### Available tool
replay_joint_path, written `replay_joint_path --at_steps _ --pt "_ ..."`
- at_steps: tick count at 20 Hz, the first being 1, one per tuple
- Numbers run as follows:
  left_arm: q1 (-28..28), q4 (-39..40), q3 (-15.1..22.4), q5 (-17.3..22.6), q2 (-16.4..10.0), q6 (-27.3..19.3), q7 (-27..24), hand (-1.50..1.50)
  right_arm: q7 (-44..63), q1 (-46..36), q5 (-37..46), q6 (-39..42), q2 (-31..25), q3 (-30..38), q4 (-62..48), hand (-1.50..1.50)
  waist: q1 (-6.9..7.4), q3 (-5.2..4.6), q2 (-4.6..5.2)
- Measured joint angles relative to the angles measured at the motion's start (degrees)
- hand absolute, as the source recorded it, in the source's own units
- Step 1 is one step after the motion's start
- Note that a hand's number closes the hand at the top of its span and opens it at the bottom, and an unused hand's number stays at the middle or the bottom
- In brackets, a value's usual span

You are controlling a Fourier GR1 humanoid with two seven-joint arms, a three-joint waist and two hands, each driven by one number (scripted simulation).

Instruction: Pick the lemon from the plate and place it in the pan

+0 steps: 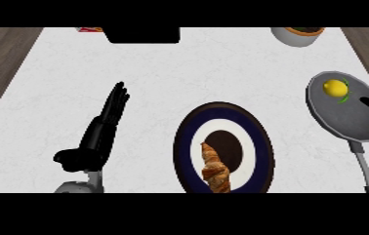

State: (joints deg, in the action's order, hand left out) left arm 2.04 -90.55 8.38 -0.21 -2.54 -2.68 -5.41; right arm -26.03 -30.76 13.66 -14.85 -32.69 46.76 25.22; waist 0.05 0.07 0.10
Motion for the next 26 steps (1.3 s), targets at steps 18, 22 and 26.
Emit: replay_joint_path --at_steps 18,22,26 --pt "-0.9 -1.02 -1.32 0.03 -0.08 1.46 0.61 0.0 0.54 27.98 -12.32 19.91 9.68 -4.39 33.62 -1.5 -0.46 -0.12 -0.22" --pt "-0.19 0.86 -2.1 0.15 0.03 2.19 -0.49 0.0 3.62 33.21 -13.24 19.63 13.07 -6.22 42.6 -1.5 -0.39 -0.13 -0.19" --pt "-1.37 0.33 -1.59 -0.85 0.61 1.99 -1.21 0.0 4.84 34.8 -13.19 18.94 13.2 -7.31 45.0 -1.5 -0.24 -0.08 -0.14"
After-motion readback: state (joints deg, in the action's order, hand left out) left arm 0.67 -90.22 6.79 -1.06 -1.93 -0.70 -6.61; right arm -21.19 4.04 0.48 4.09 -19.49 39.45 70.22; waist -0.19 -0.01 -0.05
